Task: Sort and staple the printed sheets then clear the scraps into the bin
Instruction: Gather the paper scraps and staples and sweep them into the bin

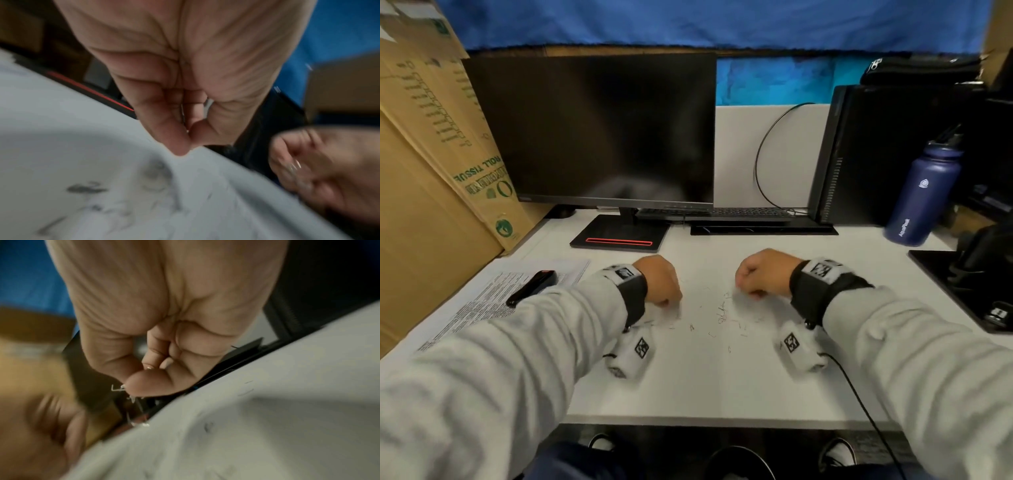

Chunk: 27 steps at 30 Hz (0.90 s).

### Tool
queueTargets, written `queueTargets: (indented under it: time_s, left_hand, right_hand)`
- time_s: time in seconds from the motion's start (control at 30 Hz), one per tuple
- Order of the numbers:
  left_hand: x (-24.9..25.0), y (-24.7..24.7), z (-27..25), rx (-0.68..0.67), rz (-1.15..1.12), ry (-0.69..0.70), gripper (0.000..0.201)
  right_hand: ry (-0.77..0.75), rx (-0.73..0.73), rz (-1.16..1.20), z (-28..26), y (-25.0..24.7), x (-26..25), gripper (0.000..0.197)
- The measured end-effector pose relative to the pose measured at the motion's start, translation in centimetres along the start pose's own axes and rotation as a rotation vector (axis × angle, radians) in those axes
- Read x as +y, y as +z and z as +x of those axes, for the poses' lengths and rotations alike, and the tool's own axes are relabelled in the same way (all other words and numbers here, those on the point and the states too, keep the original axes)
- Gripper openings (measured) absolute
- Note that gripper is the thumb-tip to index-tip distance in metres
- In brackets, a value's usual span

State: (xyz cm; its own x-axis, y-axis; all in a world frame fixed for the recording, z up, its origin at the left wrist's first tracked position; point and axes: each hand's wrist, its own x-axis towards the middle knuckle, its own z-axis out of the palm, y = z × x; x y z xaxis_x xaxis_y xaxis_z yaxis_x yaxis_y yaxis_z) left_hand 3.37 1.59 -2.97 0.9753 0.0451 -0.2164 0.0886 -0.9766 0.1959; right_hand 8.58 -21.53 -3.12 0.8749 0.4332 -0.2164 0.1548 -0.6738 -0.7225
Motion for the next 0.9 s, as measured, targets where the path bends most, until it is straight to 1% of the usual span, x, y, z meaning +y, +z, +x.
queueTargets:
  time_s: [0.03, 0.07, 0.1, 0.17, 0.2, 0.23, 0.27, 0.3, 0.37, 0.4, 0.47, 0.5, 0.57, 0.63, 0.7, 0.77, 0.8, 0.83, 0.87, 0.9]
  left_hand:
    - [-0.6, -0.4, 0.1, 0.018, -0.129, -0.025, 0.023]
    - [-1.1, -0.8, 0.1, 0.055, -0.337, -0.016, 0.018]
    - [-1.5, -1.1, -0.2, 0.07, -0.629, -0.055, 0.016]
    - [-1.8, -1.4, -1.6, 0.064, -1.294, -0.178, 0.013]
    - [-2.0, -1.6, -2.4, 0.049, -1.495, -0.21, 0.008]
    - [-2.0, -1.7, -3.5, 0.002, -1.624, -0.215, 0.007]
    - [-1.9, -1.8, -4.5, -0.069, -1.706, -0.185, 0.008]
    - [-1.8, -1.5, -5.6, -0.133, -1.791, -0.162, 0.01]
    - [-1.2, -0.5, -8.2, -0.23, -1.96, -0.11, 0.012]
    - [-0.8, 0.6, -9.6, -0.288, -2.031, -0.079, 0.02]
    - [0.4, 3.2, -12.4, -0.435, -2.111, -0.042, 0.033]
    - [1.2, 4.7, -13.7, -0.516, -2.126, -0.044, 0.034]
    - [2.3, 8.1, -15.7, -0.671, -2.116, -0.098, 0.032]
    - [3.0, 11.6, -16.9, -0.804, -2.058, -0.166, 0.031]
    - [3.2, 14.8, -17.1, -0.878, -2.005, -0.253, 0.032]
    - [3.1, 18.0, -16.0, -0.887, -1.939, -0.349, 0.027]
    - [3.0, 19.7, -14.9, -0.867, -1.914, -0.402, 0.02]
    - [3.0, 21.4, -13.6, -0.849, -1.908, -0.46, 0.013]
    - [3.0, 23.1, -12.2, -0.841, -1.905, -0.513, 0.011]
    - [3.0, 25.0, -10.8, -0.823, -1.909, -0.572, 0.015]
  right_hand:
    - [0.014, 0.048, 0.242, -0.4, -0.7, 0.3, 0.012]
    - [0.02, 0.087, 0.489, -0.9, -1.4, 0.6, 0.013]
    - [0.017, 0.117, 0.704, -1.5, -2.0, 0.8, 0.014]
    - [-0.004, 0.139, 1.037, -3.0, -2.8, 1.3, 0.015]
    - [-0.015, 0.133, 1.176, -3.8, -3.0, 1.5, 0.013]
    - [-0.02, 0.115, 1.303, -4.8, -3.1, 1.9, 0.011]
    - [-0.032, 0.072, 1.406, -5.9, -3.0, 2.2, 0.009]
    - [-0.05, 0.0, 1.484, -7.2, -2.7, 2.5, 0.012]
    - [-0.095, -0.193, 1.569, -9.9, -1.5, 3.3, 0.023]
    - [-0.099, -0.276, 1.583, -11.3, -0.6, 3.5, 0.028]
    - [-0.057, -0.393, 1.57, -14.2, 1.5, 4.2, 0.028]
    - [-0.024, -0.449, 1.56, -15.5, 2.7, 4.7, 0.025]
    - [0.072, -0.552, 1.524, -17.8, 5.4, 5.9, 0.02]
    - [0.208, -0.625, 1.435, -19.3, 8.0, 7.8, 0.022]
    - [0.342, -0.657, 1.354, -19.6, 10.3, 10.2, 0.027]
    - [0.461, -0.625, 1.257, -18.9, 12.0, 12.7, 0.028]
    - [0.527, -0.566, 1.211, -18.0, 12.8, 13.9, 0.024]
    - [0.584, -0.485, 1.168, -16.9, 13.7, 15.1, 0.016]
    - [0.646, -0.395, 1.142, -15.6, 14.8, 16.4, 0.012]
    - [0.702, -0.301, 1.114, -14.0, 15.8, 17.8, 0.015]
